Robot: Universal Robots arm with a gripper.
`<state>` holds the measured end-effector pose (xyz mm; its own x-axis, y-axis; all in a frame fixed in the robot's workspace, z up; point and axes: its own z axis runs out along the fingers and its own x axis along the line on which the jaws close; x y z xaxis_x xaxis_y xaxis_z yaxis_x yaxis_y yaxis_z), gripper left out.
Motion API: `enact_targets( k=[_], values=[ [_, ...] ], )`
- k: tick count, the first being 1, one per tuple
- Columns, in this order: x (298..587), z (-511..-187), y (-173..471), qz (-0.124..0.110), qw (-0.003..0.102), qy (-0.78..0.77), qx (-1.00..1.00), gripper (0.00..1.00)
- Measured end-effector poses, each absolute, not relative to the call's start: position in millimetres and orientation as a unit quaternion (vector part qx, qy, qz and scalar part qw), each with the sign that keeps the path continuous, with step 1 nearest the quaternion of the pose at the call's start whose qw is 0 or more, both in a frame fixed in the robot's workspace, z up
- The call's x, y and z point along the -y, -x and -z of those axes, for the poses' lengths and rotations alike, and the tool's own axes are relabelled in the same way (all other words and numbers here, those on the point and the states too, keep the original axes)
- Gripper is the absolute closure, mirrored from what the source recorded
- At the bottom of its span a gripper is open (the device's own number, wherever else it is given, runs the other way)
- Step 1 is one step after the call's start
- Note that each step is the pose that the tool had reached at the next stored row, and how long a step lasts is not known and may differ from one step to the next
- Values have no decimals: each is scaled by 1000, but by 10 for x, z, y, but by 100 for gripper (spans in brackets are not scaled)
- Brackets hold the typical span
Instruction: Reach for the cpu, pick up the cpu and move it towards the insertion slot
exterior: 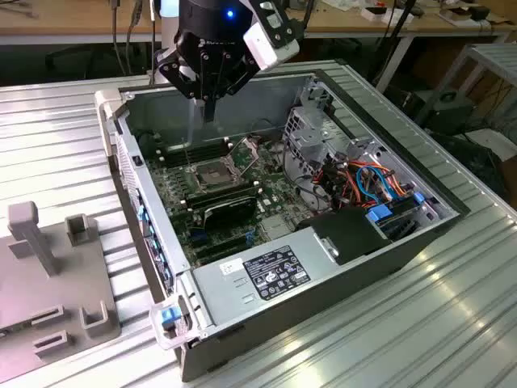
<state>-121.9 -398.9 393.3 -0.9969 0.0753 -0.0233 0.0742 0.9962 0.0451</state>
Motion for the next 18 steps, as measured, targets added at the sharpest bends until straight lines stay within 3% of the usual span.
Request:
enact_targets(
  k=[18],
  values=[
    [3989,-3933,1373,-22,12,-37,-999,89]
  ],
)
